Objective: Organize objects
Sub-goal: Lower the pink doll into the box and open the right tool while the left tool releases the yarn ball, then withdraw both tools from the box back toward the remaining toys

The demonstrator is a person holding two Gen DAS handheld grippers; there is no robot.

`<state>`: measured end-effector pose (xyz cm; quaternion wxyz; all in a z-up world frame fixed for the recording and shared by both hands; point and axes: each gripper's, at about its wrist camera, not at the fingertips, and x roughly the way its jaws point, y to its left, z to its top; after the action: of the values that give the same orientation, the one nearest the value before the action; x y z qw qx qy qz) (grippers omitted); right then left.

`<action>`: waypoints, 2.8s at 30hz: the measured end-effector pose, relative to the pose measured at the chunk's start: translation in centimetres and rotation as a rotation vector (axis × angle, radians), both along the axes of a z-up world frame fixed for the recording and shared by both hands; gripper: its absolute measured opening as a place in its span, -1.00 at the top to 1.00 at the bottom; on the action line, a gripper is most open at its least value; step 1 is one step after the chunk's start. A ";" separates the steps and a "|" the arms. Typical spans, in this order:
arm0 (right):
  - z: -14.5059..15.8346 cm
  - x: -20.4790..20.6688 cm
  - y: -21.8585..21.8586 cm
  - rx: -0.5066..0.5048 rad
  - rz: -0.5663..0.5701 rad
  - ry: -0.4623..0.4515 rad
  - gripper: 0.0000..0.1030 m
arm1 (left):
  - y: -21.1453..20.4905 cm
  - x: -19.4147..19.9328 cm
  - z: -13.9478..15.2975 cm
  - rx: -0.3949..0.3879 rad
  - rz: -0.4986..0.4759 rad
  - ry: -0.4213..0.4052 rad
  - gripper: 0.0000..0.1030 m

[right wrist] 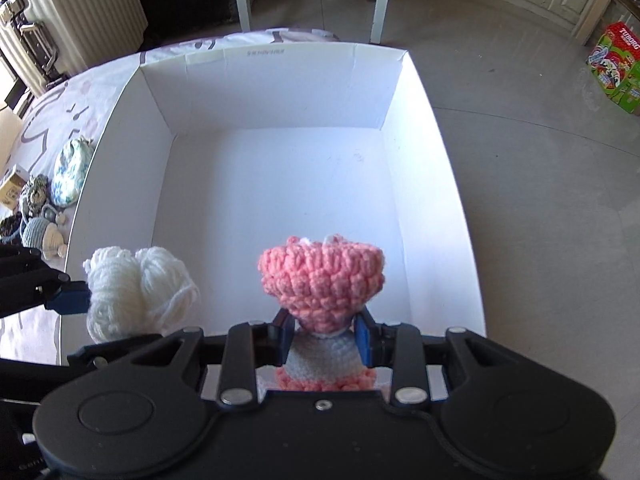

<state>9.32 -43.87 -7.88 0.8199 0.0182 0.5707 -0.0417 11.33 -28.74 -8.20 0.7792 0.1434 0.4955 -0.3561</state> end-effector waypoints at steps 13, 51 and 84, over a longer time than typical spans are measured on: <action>0.1 0.2 0.3 0.013 0.009 0.011 0.37 | -0.3 -0.8 -1.1 0.057 -0.042 -0.005 0.30; 6.0 -2.3 0.7 -0.043 -0.055 -0.186 0.07 | 2.3 -0.4 4.7 -0.047 0.053 -0.079 0.01; 9.8 -7.4 0.9 -0.107 -0.172 -0.350 -1.00 | 7.2 -1.7 8.5 -0.103 0.201 -0.166 -1.00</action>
<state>1.89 -43.01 1.91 0.8997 0.0304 0.4129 -0.1381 9.61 -21.57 0.27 0.8556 0.0821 0.4223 -0.2880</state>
